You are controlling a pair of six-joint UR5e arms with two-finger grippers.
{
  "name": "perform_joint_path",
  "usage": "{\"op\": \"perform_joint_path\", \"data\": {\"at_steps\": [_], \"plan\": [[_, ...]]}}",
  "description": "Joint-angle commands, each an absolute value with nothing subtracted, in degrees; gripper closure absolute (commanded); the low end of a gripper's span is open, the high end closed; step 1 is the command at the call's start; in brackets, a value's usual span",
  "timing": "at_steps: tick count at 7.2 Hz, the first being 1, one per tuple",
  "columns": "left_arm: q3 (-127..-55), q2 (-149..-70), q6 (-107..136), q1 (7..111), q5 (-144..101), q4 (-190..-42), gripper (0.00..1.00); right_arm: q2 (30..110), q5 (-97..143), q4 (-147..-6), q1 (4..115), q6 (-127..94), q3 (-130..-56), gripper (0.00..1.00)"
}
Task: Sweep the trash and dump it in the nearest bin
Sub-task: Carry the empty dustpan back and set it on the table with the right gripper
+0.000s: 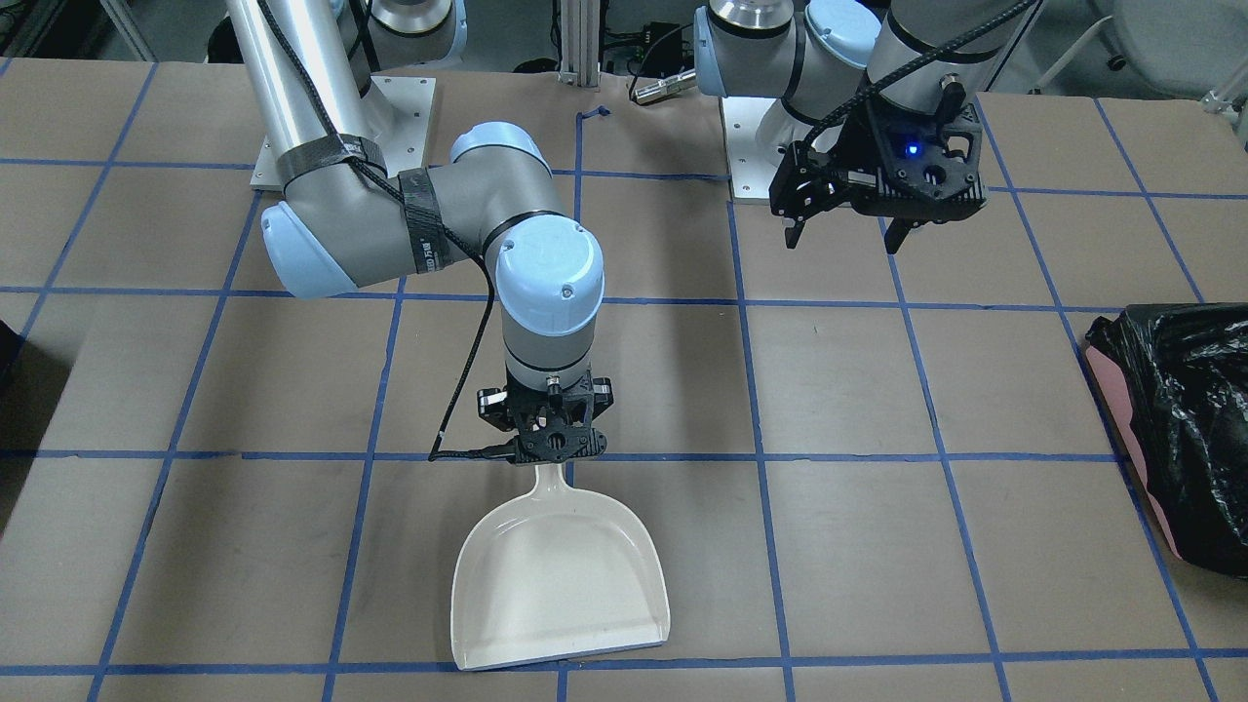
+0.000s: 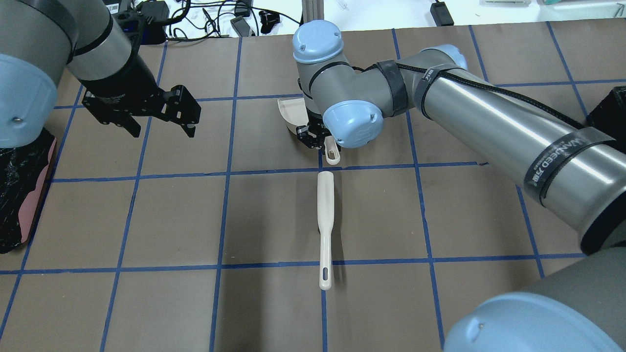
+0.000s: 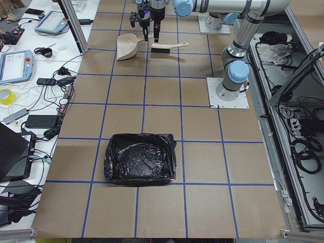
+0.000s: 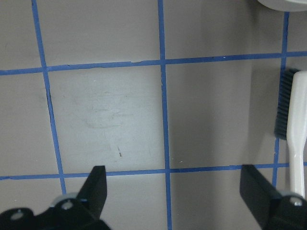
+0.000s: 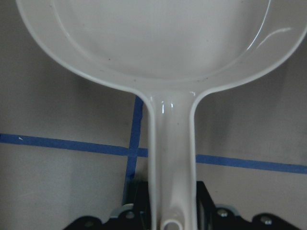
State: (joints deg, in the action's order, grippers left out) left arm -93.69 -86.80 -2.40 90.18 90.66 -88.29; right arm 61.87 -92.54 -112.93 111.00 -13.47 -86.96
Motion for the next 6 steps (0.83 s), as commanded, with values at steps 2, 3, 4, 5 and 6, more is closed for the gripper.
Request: {"op": "perform_joint_path", "data": {"at_steps": [2, 3, 4, 5, 6], "plan": [[-93.5, -86.2, -6.5, 89.4, 89.8, -88.2, 0.0, 61.9, -90.4, -113.0, 111.0, -14.0, -86.9, 1.0], [-93.7, -86.2, -7.4, 89.5, 89.8, -88.2, 0.0, 61.8, -90.3, -113.0, 111.0, -14.0, -86.9, 1.0], [-93.7, -86.2, -7.4, 89.5, 89.5, -88.2, 0.0, 61.8, -90.4, -112.3, 111.0, -13.9, -87.0, 1.0], [-93.7, -86.2, -7.3, 89.5, 89.5, -88.2, 0.0, 61.7, -90.9, -112.2, 111.0, -13.9, -87.0, 1.0], [-94.4, -86.2, -7.3, 89.6, 89.5, -88.0, 0.0, 61.7, -91.0, -112.1, 111.0, -14.0, -87.0, 1.0]]}}
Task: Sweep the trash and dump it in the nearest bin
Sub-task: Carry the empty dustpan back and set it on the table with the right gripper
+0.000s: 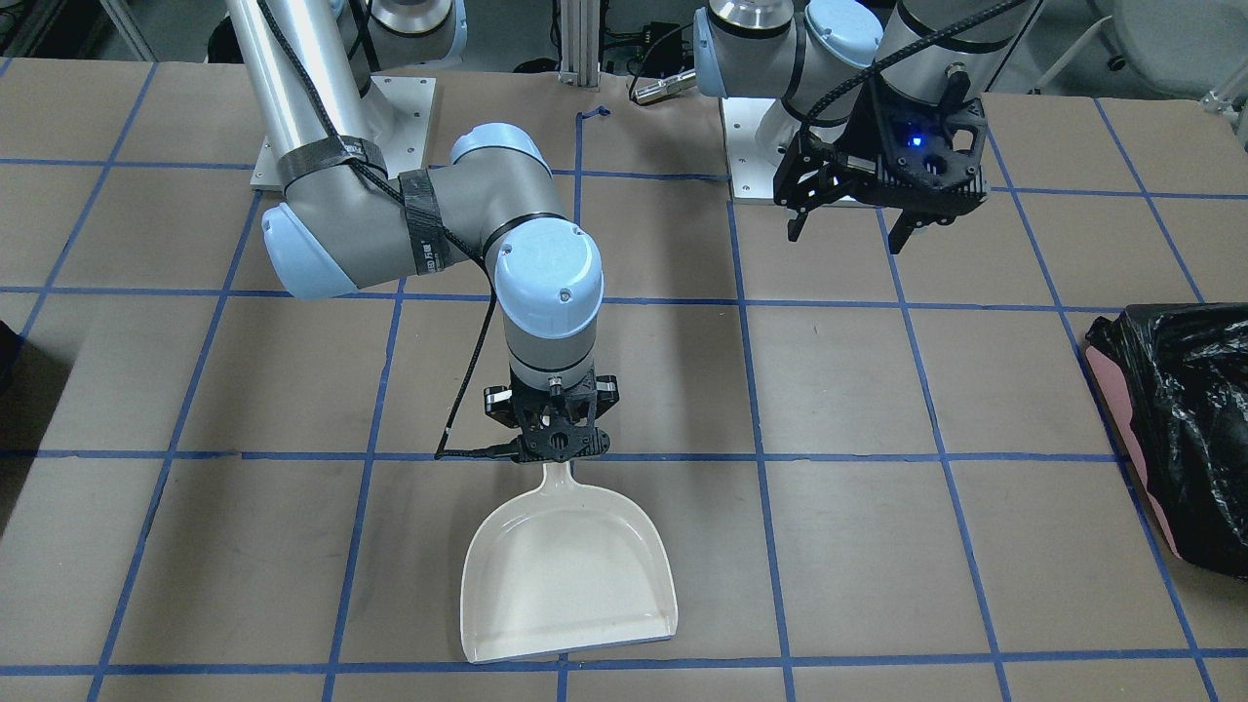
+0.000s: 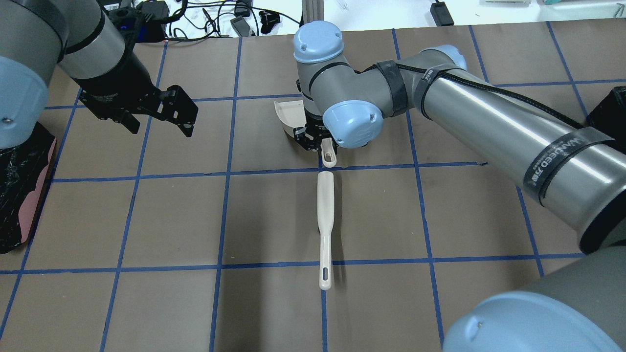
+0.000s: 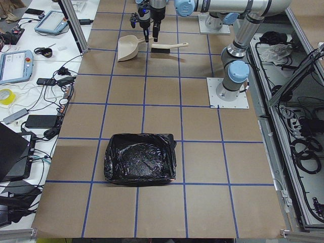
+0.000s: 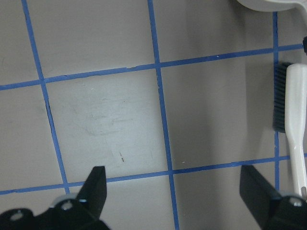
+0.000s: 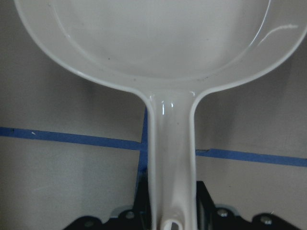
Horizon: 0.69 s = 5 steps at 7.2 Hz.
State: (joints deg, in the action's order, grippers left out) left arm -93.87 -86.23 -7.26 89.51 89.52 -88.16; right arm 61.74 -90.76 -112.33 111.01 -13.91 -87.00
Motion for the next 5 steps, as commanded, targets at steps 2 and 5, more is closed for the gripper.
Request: {"op": "perform_joint_path", "data": {"at_steps": [2, 5], "plan": [[-94.5, -86.2, -7.3, 89.7, 89.5, -88.0, 0.0, 61.9, -90.9, -112.2, 111.0, -14.1, -87.0, 0.64], [-94.5, -86.2, -7.3, 89.7, 89.5, -88.0, 0.0, 61.9, -90.4, -112.2, 111.0, -15.6, -87.0, 0.2]]}}
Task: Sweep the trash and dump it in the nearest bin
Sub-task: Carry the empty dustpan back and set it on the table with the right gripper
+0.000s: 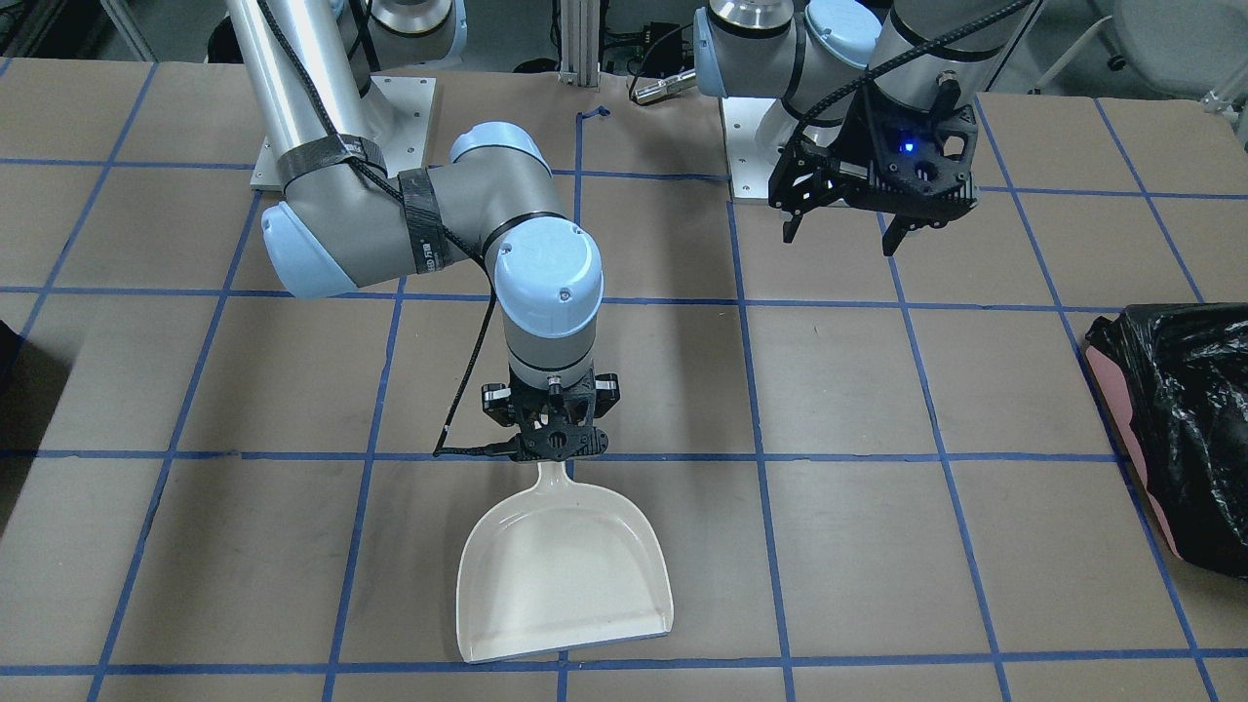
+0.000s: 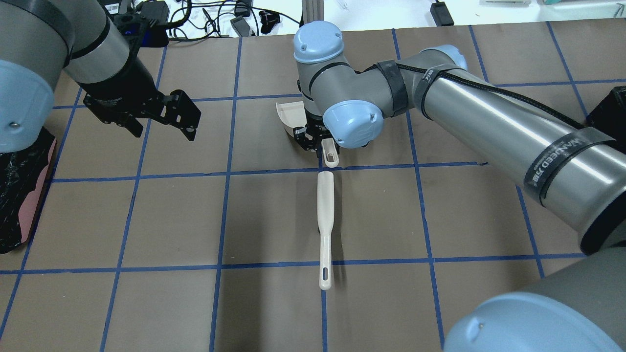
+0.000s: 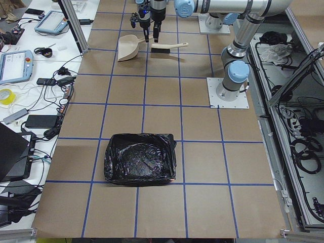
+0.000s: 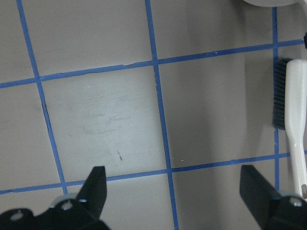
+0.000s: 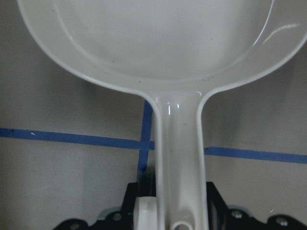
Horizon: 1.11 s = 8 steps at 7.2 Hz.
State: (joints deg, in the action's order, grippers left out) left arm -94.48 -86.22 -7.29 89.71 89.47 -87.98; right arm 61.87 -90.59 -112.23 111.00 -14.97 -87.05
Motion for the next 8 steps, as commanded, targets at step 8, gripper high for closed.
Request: {"op": "perform_joint_path", "data": {"at_steps": [8], "plan": [[-94.1, -86.2, -7.3, 89.4, 89.4, -87.9, 0.0, 68.4, -90.3, -108.6, 104.2, -6.2, -86.0, 0.0]]}}
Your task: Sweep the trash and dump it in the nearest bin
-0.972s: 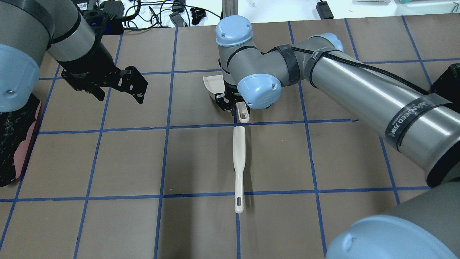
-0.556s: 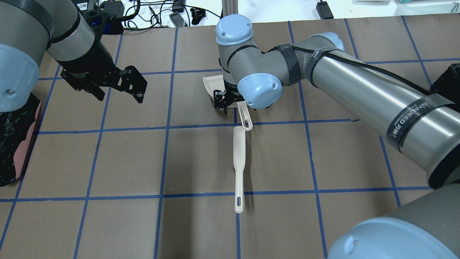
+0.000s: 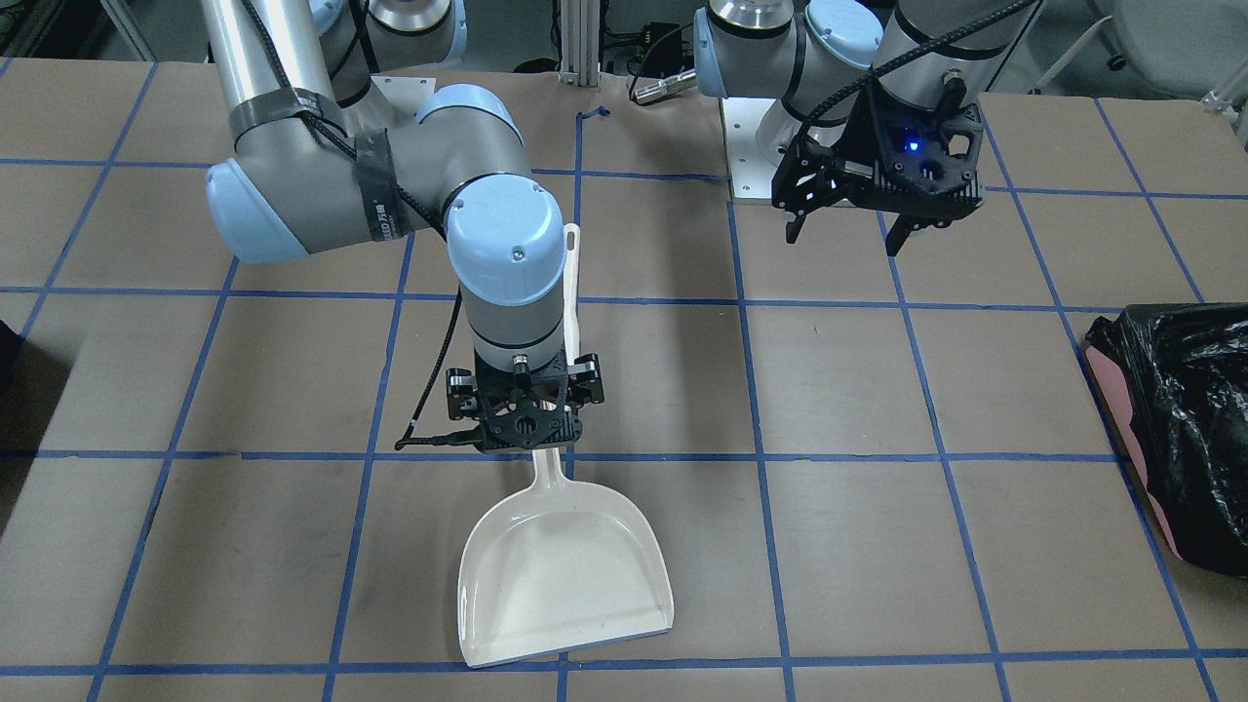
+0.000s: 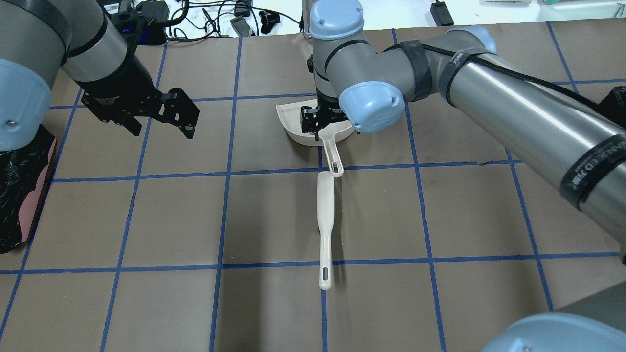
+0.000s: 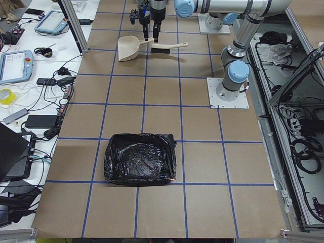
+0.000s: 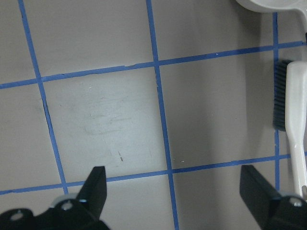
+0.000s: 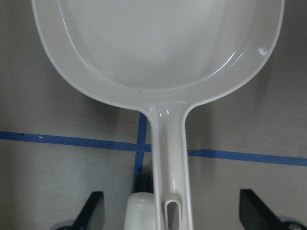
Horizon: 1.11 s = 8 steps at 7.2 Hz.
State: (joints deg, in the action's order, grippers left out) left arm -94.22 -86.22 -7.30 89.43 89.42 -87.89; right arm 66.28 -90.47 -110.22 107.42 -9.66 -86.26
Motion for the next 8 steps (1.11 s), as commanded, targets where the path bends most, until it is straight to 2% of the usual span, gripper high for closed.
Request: {"op": "perform_joint_path", "data": {"at_steps": [1, 3, 8], "plan": [[-94.0, -86.2, -7.3, 89.5, 89.4, -87.8, 0.0, 71.4, -90.3, -105.6, 101.1, -2.8, -86.0, 0.0], [-94.0, -86.1, -7.2, 89.4, 89.4, -87.8, 0.0, 79.0, -90.4, -100.0, 97.6, -0.1, -86.0, 0.0], [-94.0, -86.0, -7.3, 89.3, 89.4, -87.7, 0.0, 86.5, -90.9, -92.2, 91.7, 5.4, -86.0, 0.0]]}}
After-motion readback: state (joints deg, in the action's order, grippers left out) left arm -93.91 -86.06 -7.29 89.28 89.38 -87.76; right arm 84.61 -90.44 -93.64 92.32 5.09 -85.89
